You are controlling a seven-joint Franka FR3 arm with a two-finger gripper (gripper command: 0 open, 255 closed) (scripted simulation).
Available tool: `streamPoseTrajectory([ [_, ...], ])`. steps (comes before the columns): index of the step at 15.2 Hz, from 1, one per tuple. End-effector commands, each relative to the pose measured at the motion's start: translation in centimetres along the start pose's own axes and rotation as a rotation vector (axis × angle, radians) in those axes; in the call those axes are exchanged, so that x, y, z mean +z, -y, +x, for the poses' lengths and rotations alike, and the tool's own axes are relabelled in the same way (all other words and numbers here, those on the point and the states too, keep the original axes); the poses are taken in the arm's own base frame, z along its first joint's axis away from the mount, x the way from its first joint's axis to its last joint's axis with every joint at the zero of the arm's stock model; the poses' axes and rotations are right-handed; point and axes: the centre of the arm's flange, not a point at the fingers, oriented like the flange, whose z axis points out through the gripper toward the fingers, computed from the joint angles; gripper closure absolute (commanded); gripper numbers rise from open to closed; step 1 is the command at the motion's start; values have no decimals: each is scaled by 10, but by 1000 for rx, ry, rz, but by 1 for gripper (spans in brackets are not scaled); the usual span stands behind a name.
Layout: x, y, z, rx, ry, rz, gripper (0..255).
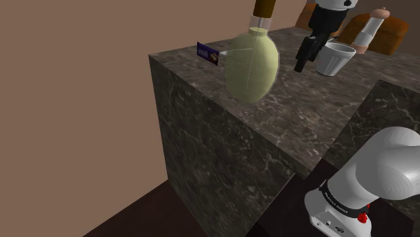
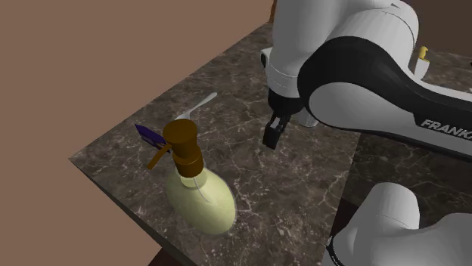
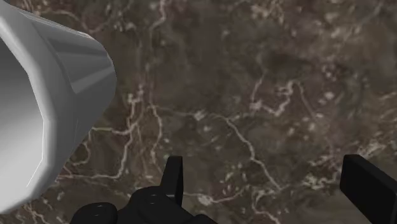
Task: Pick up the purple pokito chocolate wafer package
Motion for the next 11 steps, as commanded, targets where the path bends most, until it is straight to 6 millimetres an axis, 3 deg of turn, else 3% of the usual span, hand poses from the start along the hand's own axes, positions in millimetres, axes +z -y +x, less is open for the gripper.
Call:
streamPoseTrajectory([
  [1, 0, 0, 0, 0, 0, 0, 0],
  [11, -14, 58, 114, 23, 2, 48, 0],
])
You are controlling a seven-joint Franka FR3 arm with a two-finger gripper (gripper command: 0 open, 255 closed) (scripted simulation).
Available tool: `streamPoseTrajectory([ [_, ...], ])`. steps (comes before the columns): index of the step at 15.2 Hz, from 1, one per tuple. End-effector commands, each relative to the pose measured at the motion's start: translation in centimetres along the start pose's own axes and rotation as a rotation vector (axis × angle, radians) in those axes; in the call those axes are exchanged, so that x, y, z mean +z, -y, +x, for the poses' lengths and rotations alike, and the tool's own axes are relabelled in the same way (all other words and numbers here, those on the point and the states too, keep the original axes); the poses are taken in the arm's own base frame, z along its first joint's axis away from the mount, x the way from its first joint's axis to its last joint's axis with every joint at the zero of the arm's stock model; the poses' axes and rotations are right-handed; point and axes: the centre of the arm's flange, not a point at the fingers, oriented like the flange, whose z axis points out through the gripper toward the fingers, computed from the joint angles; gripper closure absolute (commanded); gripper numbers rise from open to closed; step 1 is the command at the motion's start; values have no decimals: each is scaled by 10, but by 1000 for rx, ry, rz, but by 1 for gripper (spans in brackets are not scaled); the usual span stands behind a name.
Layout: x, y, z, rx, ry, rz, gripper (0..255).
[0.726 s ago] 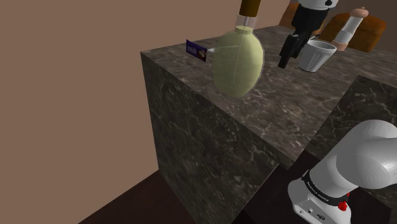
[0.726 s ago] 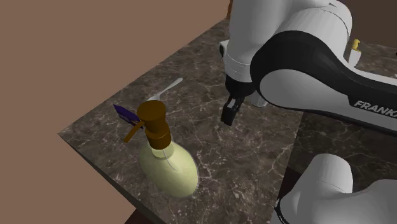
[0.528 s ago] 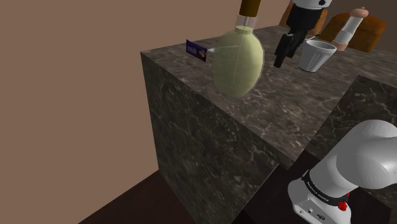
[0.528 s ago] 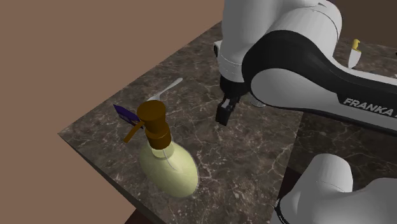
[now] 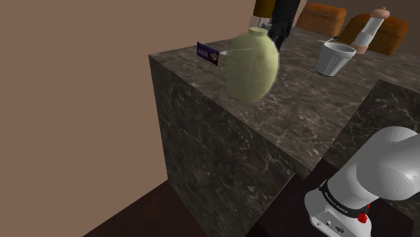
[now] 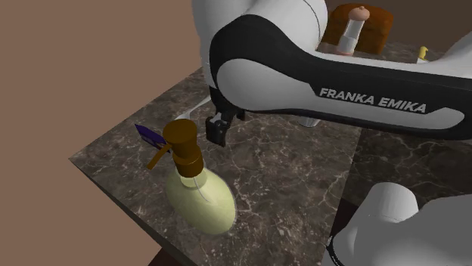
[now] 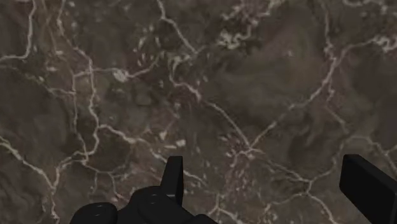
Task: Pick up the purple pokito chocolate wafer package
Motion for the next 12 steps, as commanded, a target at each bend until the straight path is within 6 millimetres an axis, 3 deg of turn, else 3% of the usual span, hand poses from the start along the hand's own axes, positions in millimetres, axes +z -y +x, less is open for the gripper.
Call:
streamPoseTrajectory([
  [1, 0, 11, 23, 5, 0, 11, 0],
  [12, -17, 74, 149, 30, 2, 64, 0],
])
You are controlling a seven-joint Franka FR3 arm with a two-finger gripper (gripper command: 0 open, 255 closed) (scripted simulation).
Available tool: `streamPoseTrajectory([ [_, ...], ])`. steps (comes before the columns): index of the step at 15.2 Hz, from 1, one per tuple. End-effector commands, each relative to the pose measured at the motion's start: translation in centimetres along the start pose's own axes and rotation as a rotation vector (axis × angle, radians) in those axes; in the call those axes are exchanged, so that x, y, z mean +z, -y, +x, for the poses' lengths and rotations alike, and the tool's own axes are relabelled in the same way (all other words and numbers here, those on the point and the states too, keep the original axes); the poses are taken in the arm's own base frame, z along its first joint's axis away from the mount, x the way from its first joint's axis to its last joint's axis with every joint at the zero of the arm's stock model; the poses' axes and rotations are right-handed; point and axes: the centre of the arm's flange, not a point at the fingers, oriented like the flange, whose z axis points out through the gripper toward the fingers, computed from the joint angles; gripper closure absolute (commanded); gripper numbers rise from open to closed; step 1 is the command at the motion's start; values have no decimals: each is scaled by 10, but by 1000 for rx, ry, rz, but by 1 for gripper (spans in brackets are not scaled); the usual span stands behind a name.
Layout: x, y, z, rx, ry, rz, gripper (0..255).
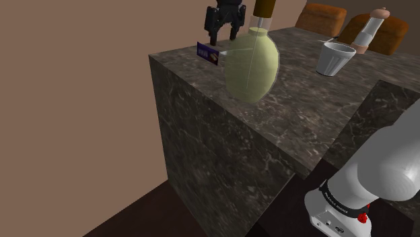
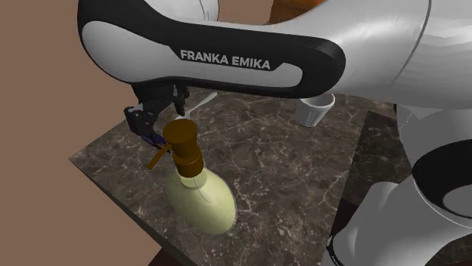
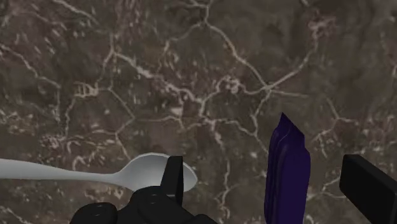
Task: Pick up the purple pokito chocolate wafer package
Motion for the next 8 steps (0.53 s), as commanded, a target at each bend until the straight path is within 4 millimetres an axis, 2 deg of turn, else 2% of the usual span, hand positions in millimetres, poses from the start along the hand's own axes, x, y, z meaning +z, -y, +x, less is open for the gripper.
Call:
streamPoseTrajectory([
  [1, 0, 15, 26, 6, 1, 11, 0],
  [3, -2, 25, 46, 10, 2, 19, 0],
  [8, 24, 26, 45, 10, 2, 19, 0],
])
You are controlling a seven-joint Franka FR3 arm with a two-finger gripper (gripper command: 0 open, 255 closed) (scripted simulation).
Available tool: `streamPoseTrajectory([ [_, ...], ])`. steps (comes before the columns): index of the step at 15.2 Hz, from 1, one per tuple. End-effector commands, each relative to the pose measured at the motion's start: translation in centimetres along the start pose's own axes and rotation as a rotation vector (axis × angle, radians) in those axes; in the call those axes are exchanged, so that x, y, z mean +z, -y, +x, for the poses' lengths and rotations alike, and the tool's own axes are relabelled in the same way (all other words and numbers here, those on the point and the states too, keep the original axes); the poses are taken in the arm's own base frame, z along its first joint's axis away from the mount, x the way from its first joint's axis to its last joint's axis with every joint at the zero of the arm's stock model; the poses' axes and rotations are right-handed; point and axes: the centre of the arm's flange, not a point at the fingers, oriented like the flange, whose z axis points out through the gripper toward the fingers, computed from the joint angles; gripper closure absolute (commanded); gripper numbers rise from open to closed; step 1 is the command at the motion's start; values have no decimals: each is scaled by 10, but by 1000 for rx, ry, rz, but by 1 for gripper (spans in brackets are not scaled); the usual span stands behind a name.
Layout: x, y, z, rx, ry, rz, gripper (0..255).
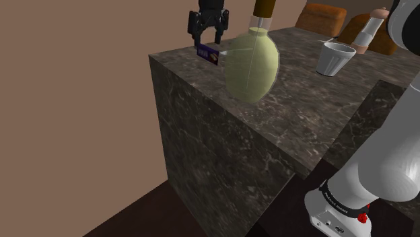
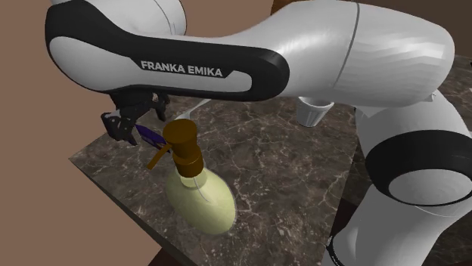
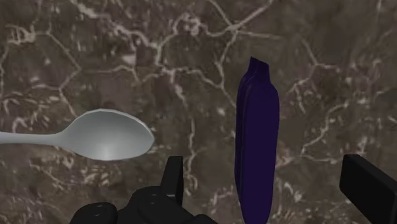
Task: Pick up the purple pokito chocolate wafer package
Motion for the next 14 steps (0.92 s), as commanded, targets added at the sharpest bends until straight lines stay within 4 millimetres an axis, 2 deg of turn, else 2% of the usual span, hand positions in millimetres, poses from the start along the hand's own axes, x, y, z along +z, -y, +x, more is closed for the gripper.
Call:
streamPoseTrajectory([
  [1, 11, 0, 0, 0, -1, 0, 0],
  [4, 19, 0, 0, 0, -1, 0, 0],
  [5, 19, 1, 0, 0, -1, 0, 255],
  [14, 19, 0, 0, 0, -1, 0, 255],
])
